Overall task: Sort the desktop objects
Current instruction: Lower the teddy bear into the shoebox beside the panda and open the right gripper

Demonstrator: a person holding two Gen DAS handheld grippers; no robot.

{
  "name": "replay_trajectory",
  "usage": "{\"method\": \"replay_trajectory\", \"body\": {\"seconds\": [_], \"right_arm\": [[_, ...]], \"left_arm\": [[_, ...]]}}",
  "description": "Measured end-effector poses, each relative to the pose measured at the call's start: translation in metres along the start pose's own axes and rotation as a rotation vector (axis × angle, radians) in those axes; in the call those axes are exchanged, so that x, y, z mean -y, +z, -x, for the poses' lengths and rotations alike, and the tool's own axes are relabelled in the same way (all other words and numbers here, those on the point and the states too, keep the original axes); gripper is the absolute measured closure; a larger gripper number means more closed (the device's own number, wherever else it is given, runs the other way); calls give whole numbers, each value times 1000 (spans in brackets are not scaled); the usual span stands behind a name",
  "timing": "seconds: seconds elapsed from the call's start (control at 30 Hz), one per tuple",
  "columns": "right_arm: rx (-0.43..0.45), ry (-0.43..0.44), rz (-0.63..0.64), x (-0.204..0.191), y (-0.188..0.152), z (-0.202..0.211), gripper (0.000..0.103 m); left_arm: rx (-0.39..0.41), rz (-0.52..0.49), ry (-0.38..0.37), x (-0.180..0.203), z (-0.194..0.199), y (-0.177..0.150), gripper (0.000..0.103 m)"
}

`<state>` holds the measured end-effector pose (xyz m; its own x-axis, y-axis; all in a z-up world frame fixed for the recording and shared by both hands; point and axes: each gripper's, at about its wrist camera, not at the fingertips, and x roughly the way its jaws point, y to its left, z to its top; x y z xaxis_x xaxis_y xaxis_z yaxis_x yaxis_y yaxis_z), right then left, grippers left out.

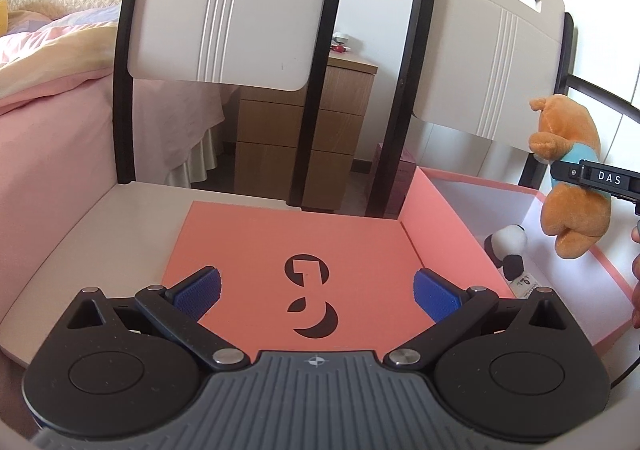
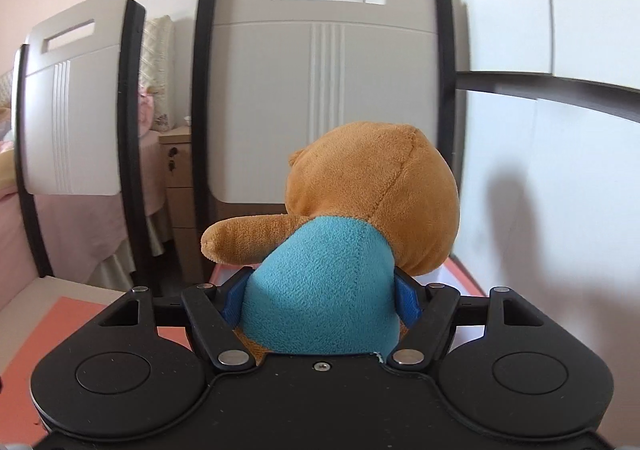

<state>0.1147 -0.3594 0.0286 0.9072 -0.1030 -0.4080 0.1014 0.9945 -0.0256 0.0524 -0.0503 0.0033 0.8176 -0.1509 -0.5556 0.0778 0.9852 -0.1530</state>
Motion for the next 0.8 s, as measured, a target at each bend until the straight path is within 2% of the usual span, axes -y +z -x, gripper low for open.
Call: {"method": "replay_trajectory", "body": {"seconds": [0.3,0.63,0.8], "right_arm": [[-140,-113,-14,54,-35,-5,33],[-223,-130,104,47,-53,-14,36],[-255,-115,101,48,-60,-17,36]], "left_arm": [[-1,-34,-72,13,11,-11,0],[-17,-56,-42,4,13,-19,0],[-8,-59,-44,3,18,-22,0]]}}
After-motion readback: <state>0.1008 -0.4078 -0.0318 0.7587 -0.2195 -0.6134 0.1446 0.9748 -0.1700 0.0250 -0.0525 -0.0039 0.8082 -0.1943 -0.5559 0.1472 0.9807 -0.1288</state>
